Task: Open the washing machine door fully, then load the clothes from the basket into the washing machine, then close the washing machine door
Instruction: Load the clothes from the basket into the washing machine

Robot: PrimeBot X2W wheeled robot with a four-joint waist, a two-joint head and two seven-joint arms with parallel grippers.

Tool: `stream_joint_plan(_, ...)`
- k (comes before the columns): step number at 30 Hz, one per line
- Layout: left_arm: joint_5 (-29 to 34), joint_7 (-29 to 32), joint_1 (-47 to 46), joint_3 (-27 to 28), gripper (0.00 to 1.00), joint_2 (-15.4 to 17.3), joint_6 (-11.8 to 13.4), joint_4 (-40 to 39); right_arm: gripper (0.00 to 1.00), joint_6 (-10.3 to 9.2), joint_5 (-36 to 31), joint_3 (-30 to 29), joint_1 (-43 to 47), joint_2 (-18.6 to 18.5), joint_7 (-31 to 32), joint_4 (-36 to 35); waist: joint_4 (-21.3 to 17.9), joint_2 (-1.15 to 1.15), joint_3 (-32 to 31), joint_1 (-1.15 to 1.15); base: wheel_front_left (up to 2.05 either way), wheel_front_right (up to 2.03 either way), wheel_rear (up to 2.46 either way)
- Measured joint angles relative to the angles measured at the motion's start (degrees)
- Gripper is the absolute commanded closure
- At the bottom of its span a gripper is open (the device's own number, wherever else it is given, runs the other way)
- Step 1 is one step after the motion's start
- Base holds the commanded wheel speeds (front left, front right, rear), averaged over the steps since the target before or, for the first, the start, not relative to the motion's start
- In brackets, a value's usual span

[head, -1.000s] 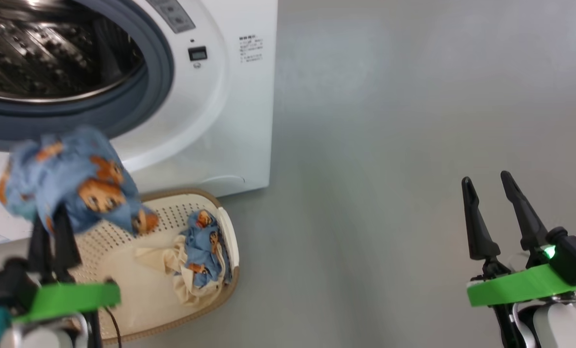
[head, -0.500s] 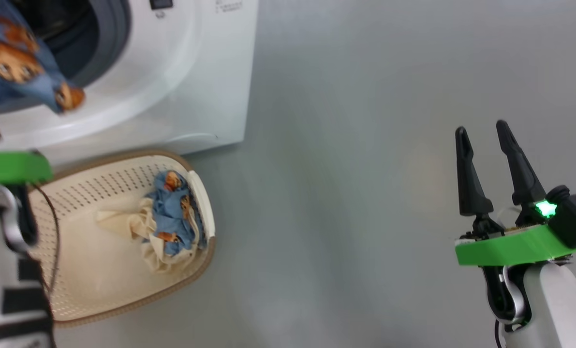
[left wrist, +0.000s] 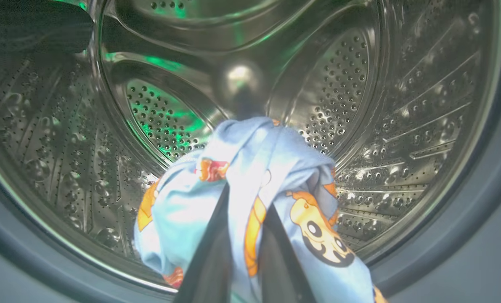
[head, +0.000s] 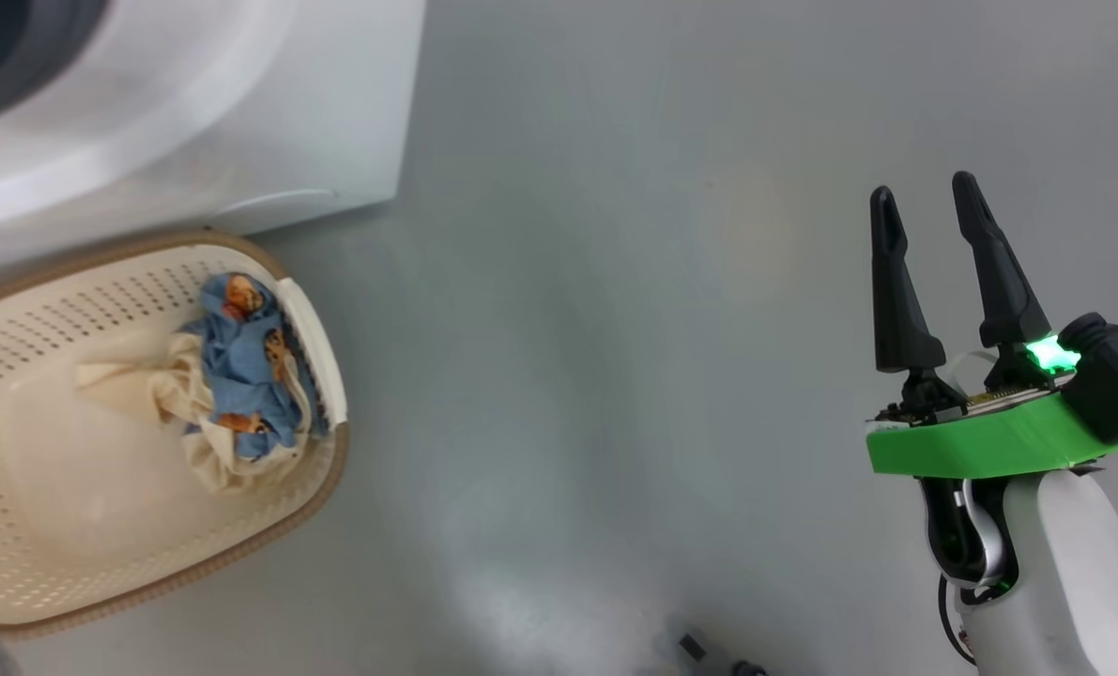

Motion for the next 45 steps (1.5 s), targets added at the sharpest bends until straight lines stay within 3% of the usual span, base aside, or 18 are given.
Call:
stream_joint_plan(12,2.97,0.0,-7.35,-0.59,1.0,5.42,2.41,7.78,0.0,0.0,1.02,3.02,-2.02,0.68,0.0,0.03,-3.92,0.0,2.93,-0.01,0.0,0.0,0.0)
stream_joint_plan(13,2.98,0.01,-7.61,-0.78,0.8,5.65,2.48,8.14,0.0,0.0,1.07,3.58,-2.02,0.73,0.0,0.02,-4.3,0.0,3.05,-0.01,0.0,0.0,0.0)
stream_joint_plan(14,3.15,0.01,-7.75,-1.31,0.52,6.09,2.31,8.35,0.0,0.0,1.1,3.91,-2.02,0.9,0.0,0.02,-4.7,0.0,3.16,0.0,0.0,0.0,0.0)
stream_joint_plan(15,3.45,0.01,-7.85,-1.76,0.0,6.45,2.19,8.35,0.0,0.0,1.18,4.02,-2.02,1.04,0.0,0.02,-5.06,0.0,3.25,-0.01,0.0,0.0,0.0)
stream_joint_plan(34,2.29,0.0,-4.2,-3.22,0.0,5.91,0.67,7.82,0.0,0.0,1.46,3.93,-2.0,1.08,0.0,0.35,-4.45,0.0,0.28,-0.02,0.0,0.0,0.0)
stream_joint_plan(45,-0.31,0.0,10.92,-1.87,0.0,-0.82,-0.36,-1.97,0.0,0.0,0.88,3.81,-1.79,-1.83,0.0,1.05,-1.18,0.0,-4.09,-0.02,0.0,0.0,0.0)
